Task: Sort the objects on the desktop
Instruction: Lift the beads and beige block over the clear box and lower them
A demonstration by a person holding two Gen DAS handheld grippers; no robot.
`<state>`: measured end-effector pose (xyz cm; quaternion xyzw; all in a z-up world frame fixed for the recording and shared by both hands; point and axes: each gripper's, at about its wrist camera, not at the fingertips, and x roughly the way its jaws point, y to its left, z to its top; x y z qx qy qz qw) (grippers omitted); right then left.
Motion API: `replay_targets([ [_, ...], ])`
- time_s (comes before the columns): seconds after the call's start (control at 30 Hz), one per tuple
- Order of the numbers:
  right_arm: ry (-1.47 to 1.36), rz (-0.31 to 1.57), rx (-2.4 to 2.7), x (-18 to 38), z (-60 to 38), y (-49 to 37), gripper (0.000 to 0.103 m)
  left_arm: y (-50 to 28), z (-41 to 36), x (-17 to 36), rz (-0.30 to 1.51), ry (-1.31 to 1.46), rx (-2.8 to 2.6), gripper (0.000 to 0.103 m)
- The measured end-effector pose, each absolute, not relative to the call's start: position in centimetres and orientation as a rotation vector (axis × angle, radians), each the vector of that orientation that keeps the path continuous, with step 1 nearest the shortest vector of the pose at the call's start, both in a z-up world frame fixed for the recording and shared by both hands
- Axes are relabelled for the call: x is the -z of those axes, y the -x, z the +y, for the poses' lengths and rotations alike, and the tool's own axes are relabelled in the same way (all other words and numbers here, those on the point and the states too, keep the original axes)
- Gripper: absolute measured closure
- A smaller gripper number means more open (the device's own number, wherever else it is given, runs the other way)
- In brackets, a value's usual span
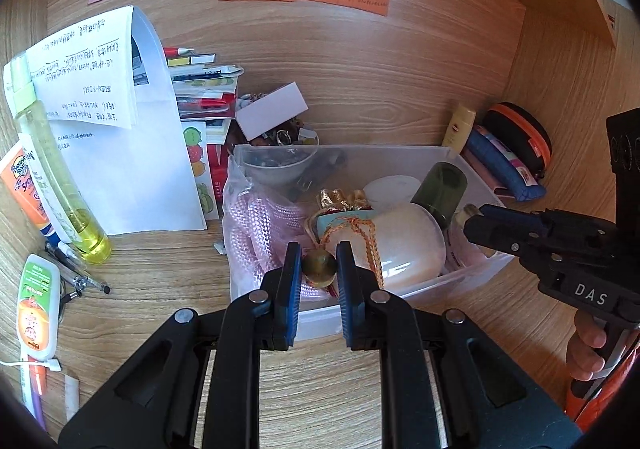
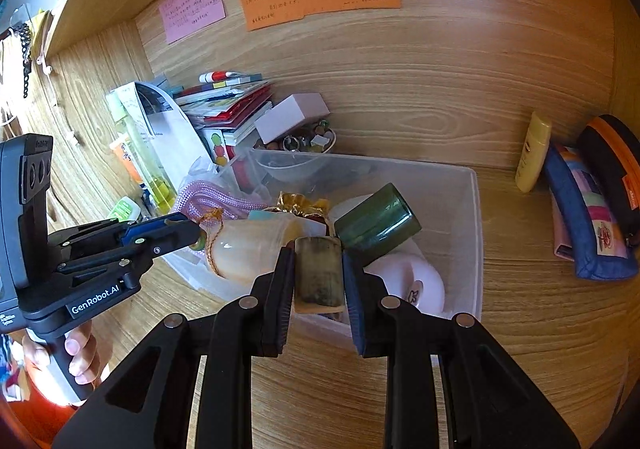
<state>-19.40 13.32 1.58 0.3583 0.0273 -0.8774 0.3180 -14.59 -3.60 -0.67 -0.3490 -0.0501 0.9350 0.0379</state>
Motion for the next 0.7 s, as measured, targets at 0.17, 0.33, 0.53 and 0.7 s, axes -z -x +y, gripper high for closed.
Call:
replay_targets([
  [0.17, -0.970, 0.080, 2.309, -0.8, 13.0, 20.3, 0.081, 15.2, -3.9, 1.3, -0.172, 1.078, -2.852, 0.087],
  [0.33, -0.988, 0.091, 2.297, 0.0, 12.6, 20.7, 0.081, 15.5, -3.8, 1.7, -0.140, 1.061, -2.865, 0.087],
  [0.53, -0.987, 0.148, 2.297, 0.7, 11.6, 20.4, 0.081, 15.4, -3.8, 1.8, -0.123, 1.048, -2.866, 0.087],
  [0.7, -0.965, 0.153, 2.311, 0.3, 11.6, 20.0, 0.079, 15.3, -3.9, 1.7, -0.142, 1.045, -2.855, 0.086],
])
